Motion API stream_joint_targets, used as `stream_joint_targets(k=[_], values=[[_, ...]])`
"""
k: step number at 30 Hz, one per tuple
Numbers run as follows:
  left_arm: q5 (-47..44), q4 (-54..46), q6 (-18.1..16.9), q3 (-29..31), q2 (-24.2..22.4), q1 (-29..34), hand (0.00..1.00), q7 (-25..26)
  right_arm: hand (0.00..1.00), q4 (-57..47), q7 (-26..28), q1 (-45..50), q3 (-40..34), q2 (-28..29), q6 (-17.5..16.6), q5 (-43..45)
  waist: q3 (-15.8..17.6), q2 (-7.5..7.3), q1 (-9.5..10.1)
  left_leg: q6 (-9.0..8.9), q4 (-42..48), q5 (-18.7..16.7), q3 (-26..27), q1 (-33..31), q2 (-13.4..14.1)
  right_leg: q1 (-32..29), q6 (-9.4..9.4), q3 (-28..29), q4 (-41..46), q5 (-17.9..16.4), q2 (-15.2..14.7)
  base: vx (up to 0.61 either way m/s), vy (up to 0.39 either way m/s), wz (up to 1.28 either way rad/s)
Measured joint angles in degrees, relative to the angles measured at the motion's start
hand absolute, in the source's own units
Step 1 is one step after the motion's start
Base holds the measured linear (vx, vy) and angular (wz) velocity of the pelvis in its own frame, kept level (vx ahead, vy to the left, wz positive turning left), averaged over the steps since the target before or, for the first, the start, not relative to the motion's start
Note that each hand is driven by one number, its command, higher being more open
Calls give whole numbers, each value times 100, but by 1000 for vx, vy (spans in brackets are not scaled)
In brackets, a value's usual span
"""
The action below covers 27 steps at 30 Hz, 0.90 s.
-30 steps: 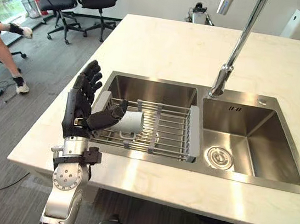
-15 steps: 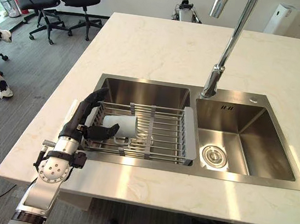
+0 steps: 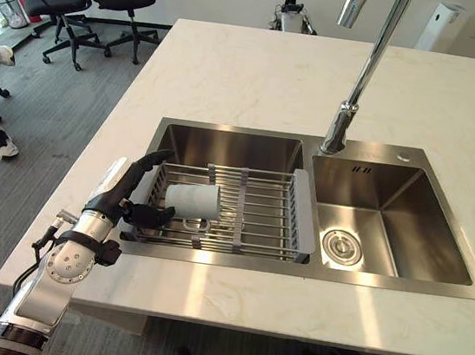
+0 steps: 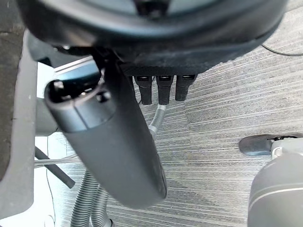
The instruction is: Walk over to the sink, pick up the cup, carry it to the dishwasher, place the cup inside the dishwasher, then close the dishwasher door
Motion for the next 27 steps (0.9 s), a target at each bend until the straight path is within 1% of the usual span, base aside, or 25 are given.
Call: stream_joint_targets(k=[4,8,10,12,19,23,27], values=[[354,3,-12,-227,117,-135,90,-90,90,0,-1,16,0,-4,0,-5,-38,48,-1,1,-3,0,-42,-1,-16,0,9,-3,-7,7,-12,0,0,0],[504,3,-80,-375,181,-186,90,-187,90,2,-2,29,3,-4,0,-57,-86,113,-13,4,-5,-3,-54,0,-21,0,15,-5,-19,19,-18,0,0,0],[540,3,-112,-539,334,-249,90,-194,90,2,-8,36,32,-7,1,-59,-89,112,-13,4,-6,-3,-62,0,-21,2,16,-9,-20,21,-19,0,0,0],[570,7,-120,-632,387,-283,90,-225,90,2,-9,38,70,-10,1,-64,-89,111,-18,7,-6,-4,-62,-1,-31,2,24,-8,-24,26,-28,0,0,0],[599,176,-124,-1083,499,-581,90,-387,90,5,-11,32,146,-8,2,-189,-89,108,-53,25,-9,-14,-63,-9,-68,2,45,-9,-40,38,-62,0,0,0],[718,439,-122,-1200,514,-665,90,-435,90,11,-7,16,215,-1,7,-186,-89,106,-155,32,-33,-18,-62,-25,-67,1,51,-9,-72,44,-62,0,0,0],[797,730,-97,-1322,512,-880,90,-440,90,32,-7,34,213,-2,14,-181,-88,96,-172,35,-33,-21,-56,-36,-68,0,50,-6,-94,53,-61,0,0,0]])
